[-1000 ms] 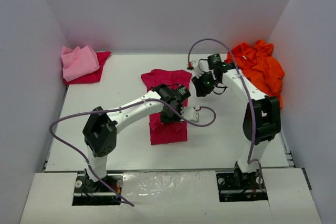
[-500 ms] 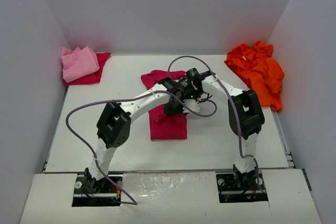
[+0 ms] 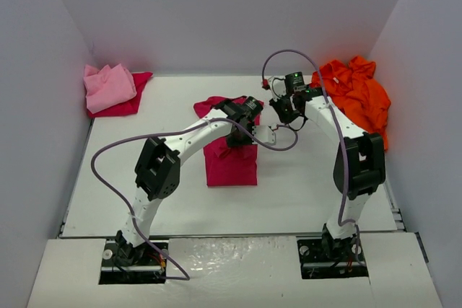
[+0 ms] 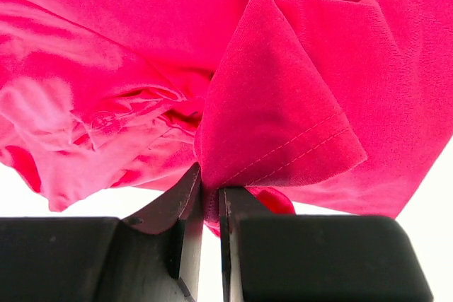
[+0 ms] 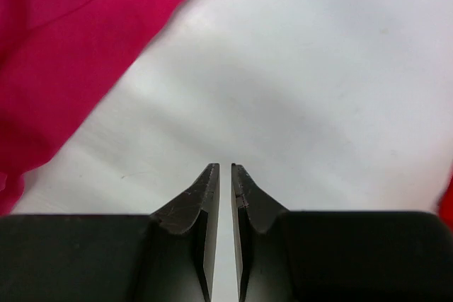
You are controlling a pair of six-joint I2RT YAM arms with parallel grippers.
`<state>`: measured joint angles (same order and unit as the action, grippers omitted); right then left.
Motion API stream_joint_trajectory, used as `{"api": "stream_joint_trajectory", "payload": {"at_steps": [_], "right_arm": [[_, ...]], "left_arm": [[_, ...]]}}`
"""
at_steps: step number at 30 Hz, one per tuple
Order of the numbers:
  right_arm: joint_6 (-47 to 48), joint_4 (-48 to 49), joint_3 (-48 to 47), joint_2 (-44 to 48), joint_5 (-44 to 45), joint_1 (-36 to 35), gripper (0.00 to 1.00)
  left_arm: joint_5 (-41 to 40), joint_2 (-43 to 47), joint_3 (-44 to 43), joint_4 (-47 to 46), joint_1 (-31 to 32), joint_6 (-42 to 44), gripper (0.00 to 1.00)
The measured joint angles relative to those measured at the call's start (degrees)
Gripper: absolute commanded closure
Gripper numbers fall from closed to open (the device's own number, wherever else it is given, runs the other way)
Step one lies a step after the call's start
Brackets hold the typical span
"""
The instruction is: Fold and stack the t-shirts
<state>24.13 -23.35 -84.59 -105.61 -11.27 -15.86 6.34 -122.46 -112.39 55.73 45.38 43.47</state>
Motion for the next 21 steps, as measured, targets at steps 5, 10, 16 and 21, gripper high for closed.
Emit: {"api": "stream_joint_trajectory", "payload": {"at_steps": [5, 10, 16, 21], "right_arm": [[0.0, 2.2, -0.9, 3.3, 3.6, 0.4, 0.89], [0.4, 2.9, -0.1, 5.1, 5.1, 0.4, 0.89], [1.4, 3.4, 3.6, 7.8, 5.6, 0.4, 0.88], [2.8, 4.1, 5.6, 10.2, 7.4, 0.6, 0.9]], "left_arm": [[-0.2, -3.2, -5.6, 0.9, -1.4, 0.4, 1.0], [-0.1, -8.2, -10.1, 0.9, -4.9, 0.7, 0.94], [-0.9, -13.6, -9.8, -2.4, -8.9, -0.1, 0.06], [-1.7, -12.7, -7.8, -8.4, -11.0, -3.3, 0.03]]}}
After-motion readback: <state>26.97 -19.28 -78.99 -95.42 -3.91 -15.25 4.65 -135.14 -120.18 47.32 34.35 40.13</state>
